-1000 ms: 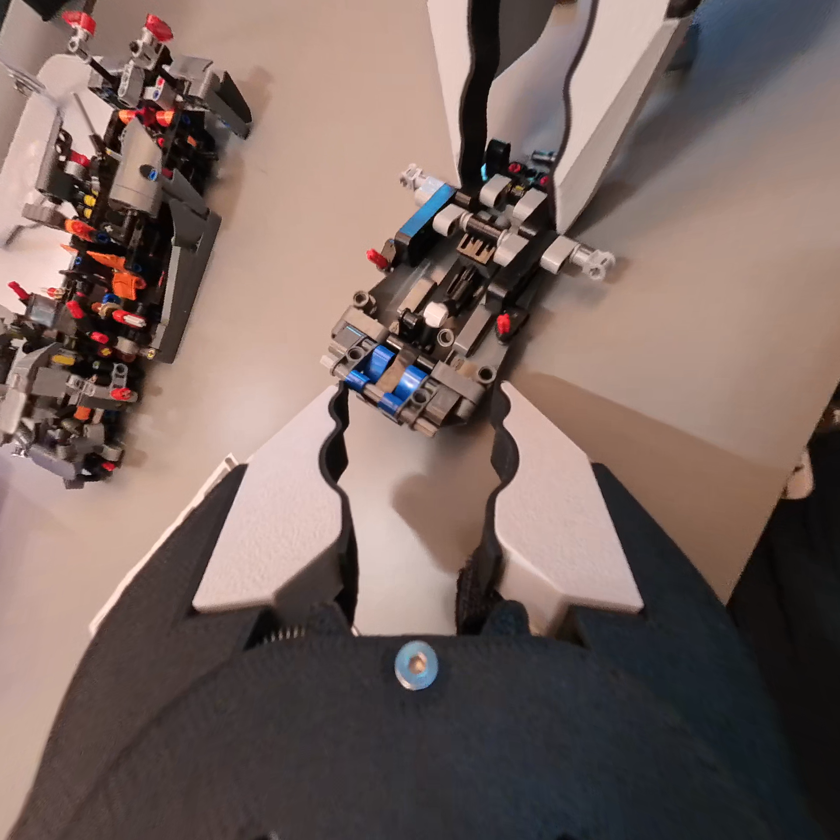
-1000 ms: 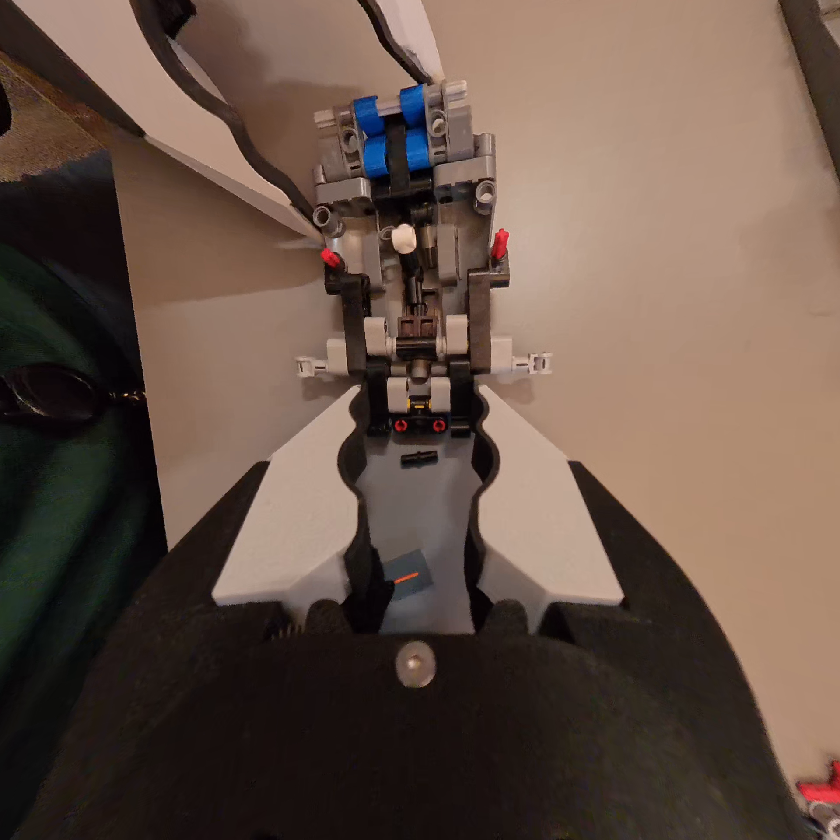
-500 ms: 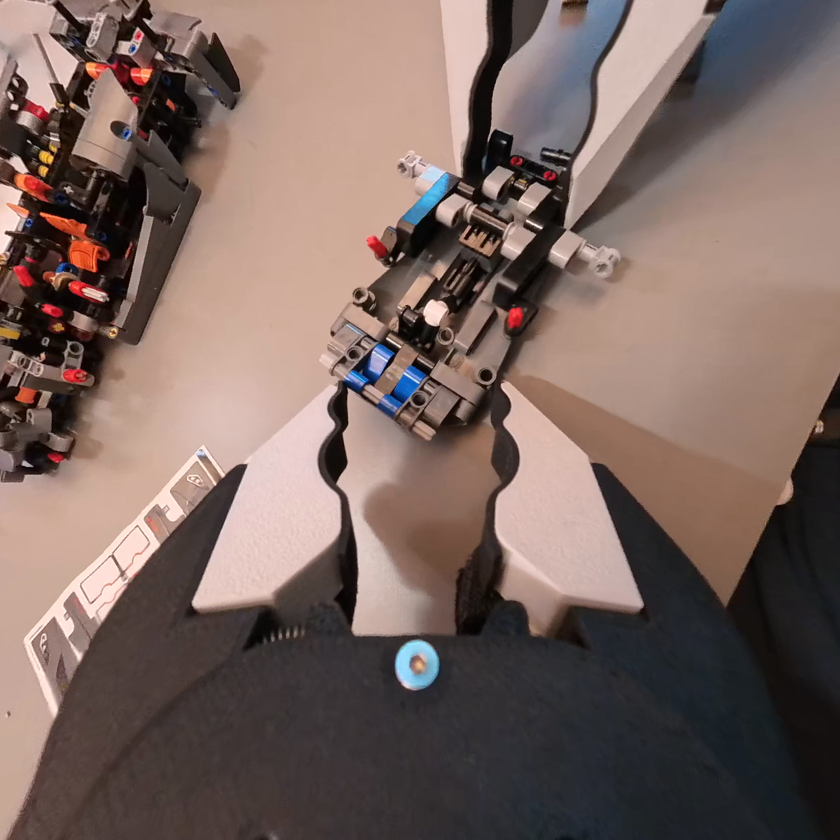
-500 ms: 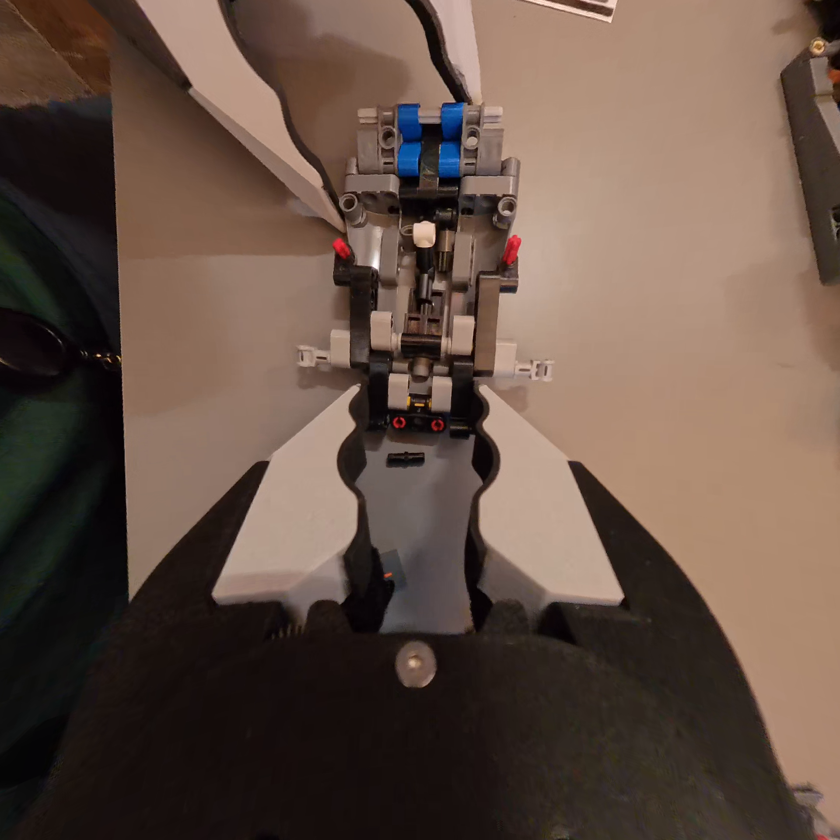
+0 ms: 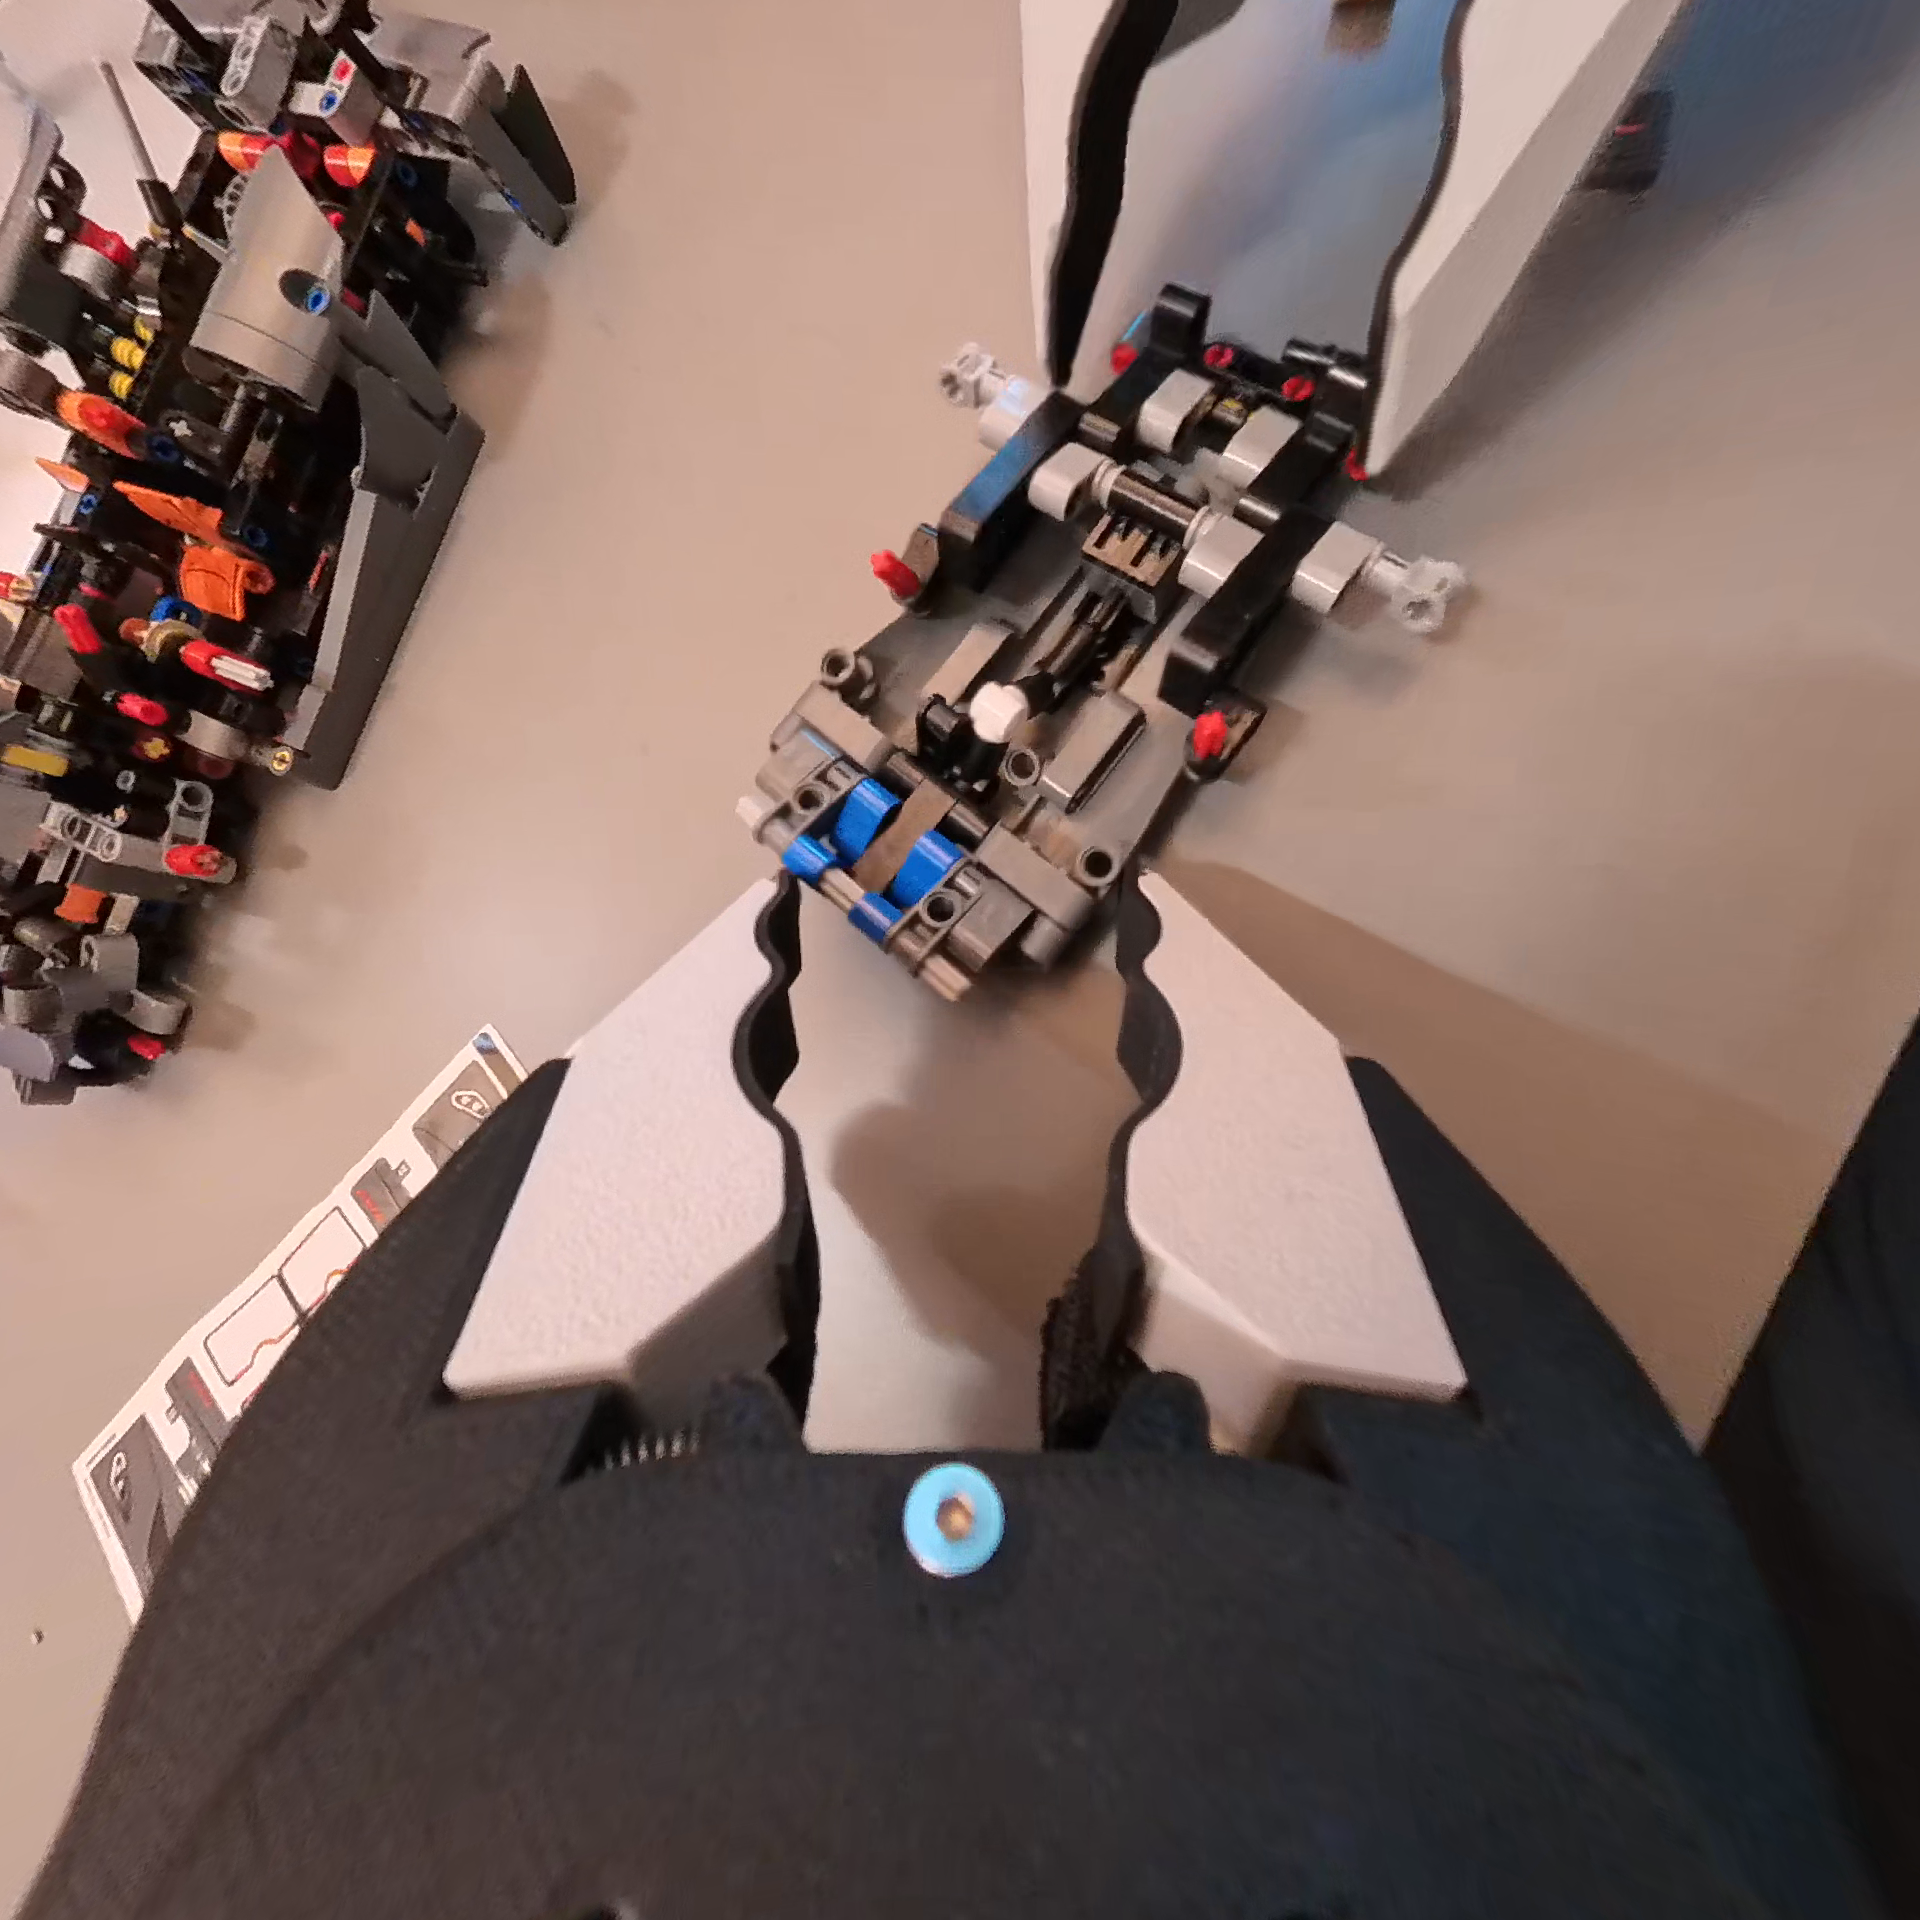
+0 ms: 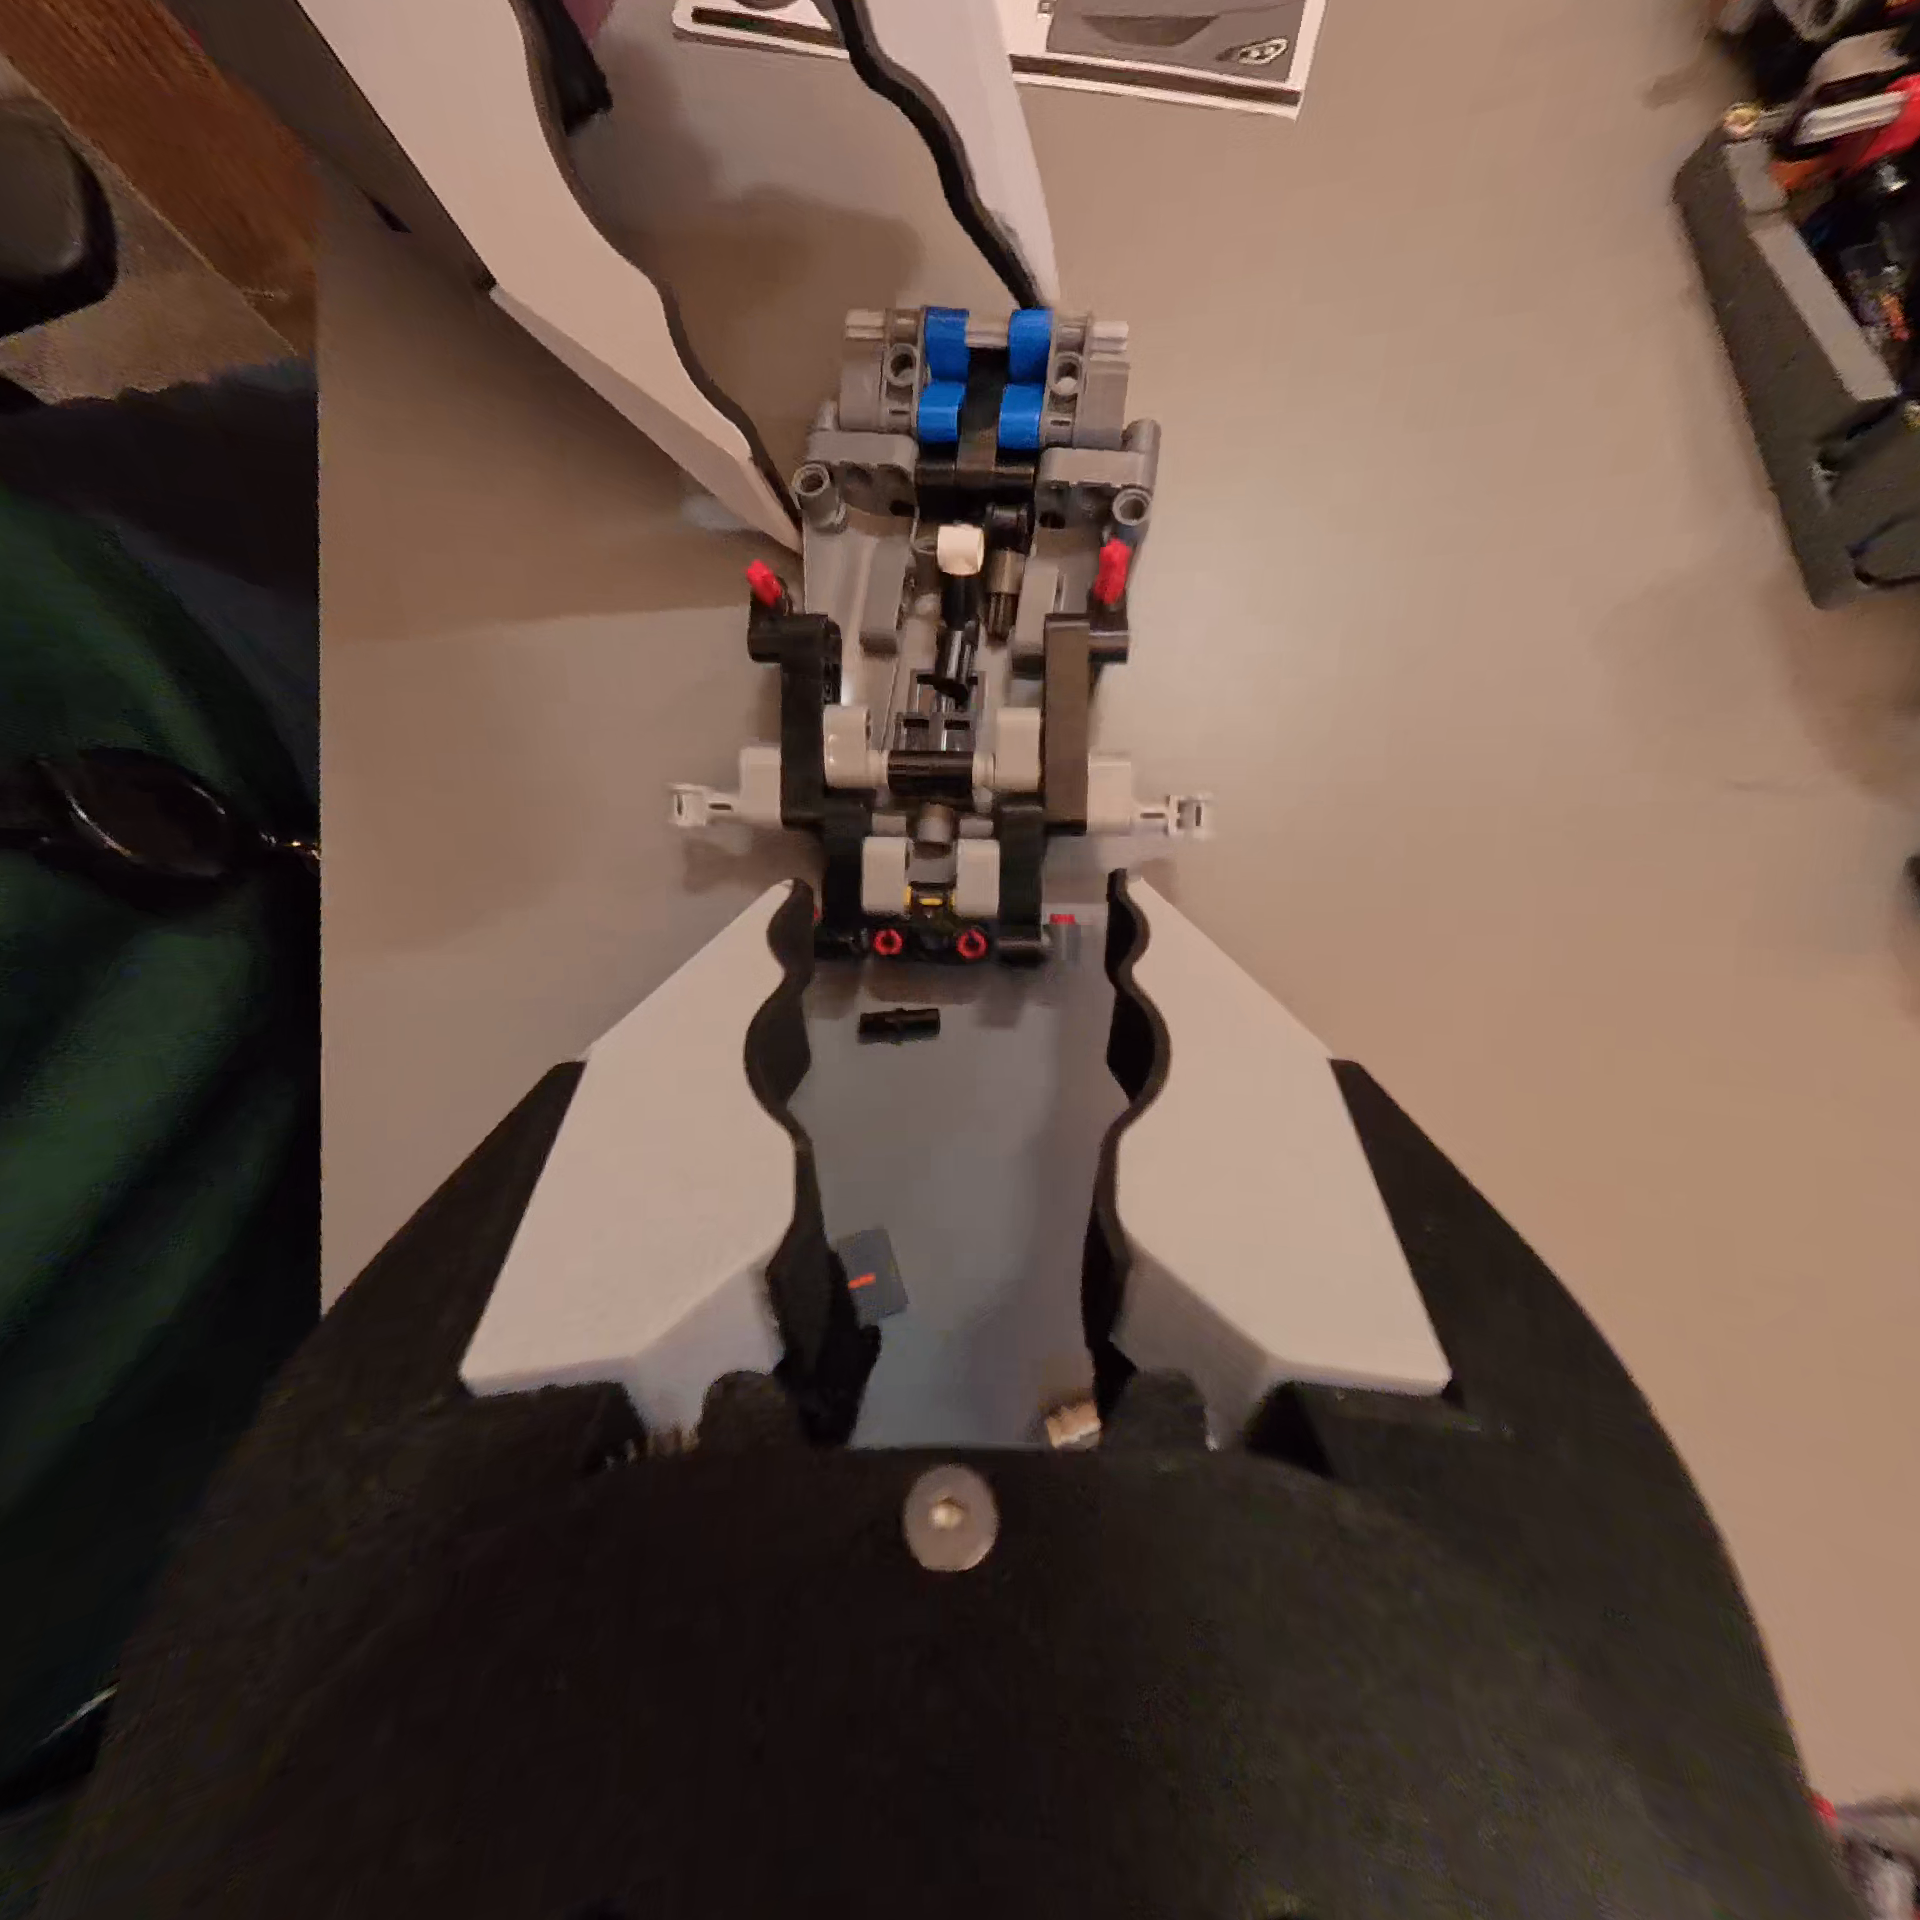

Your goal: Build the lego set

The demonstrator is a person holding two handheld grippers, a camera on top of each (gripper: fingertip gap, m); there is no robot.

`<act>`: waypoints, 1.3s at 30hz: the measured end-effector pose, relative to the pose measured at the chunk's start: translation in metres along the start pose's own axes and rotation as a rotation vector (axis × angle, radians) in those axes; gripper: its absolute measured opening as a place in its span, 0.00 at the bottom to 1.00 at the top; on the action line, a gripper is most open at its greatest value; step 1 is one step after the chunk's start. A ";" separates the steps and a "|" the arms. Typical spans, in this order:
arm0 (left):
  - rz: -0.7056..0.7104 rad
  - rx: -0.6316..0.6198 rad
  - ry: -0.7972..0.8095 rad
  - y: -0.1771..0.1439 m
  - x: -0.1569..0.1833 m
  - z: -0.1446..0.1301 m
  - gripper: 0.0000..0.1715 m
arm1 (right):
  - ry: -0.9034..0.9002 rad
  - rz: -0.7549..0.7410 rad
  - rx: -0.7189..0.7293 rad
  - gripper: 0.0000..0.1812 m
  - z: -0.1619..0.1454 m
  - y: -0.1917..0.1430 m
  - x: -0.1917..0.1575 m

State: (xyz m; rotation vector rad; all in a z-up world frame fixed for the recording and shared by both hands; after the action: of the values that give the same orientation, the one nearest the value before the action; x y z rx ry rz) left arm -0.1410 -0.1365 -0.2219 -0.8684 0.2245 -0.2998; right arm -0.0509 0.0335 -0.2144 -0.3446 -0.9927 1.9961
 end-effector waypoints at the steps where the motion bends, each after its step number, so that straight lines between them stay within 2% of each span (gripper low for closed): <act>1: -0.005 0.002 0.000 0.000 0.000 0.000 0.35 | -0.004 -0.004 0.009 0.28 0.000 -0.001 0.000; 6: -0.049 0.043 -0.028 -0.005 -0.002 -0.001 0.36 | -0.040 -0.034 0.041 0.24 0.009 -0.004 -0.004; 11: -0.102 0.110 -0.130 -0.016 -0.014 -0.001 0.34 | -0.043 -0.029 0.048 0.23 0.011 0.000 -0.008; 16: -0.111 0.117 -0.224 -0.009 -0.023 -0.002 0.28 | -0.041 -0.053 0.069 0.19 0.011 0.001 -0.009; 22: -0.140 0.141 -0.257 -0.004 -0.021 -0.001 0.23 | -0.029 -0.070 0.091 0.15 0.009 0.002 -0.007; 35: -0.144 0.142 -0.270 -0.006 -0.019 -0.002 0.20 | -0.081 -0.260 0.132 0.09 0.003 0.006 -0.015; 39: -0.139 0.142 -0.281 -0.007 -0.020 -0.004 0.18 | -0.101 -0.331 0.139 0.14 0.004 0.007 -0.020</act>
State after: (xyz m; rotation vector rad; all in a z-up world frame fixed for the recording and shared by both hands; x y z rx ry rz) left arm -0.1619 -0.1369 -0.2179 -0.7761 -0.1174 -0.3150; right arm -0.0446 0.0132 -0.2195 -0.0012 -0.9013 1.7801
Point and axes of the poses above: each gripper's, where its closed fingertips meet, y out along the fingers, z out of its top, x = y × z across the jaws, the point moved 9 cm from there along -y, back along the fingers, and after that the axes turned 14 degrees about -z, right-handed, at the moved point
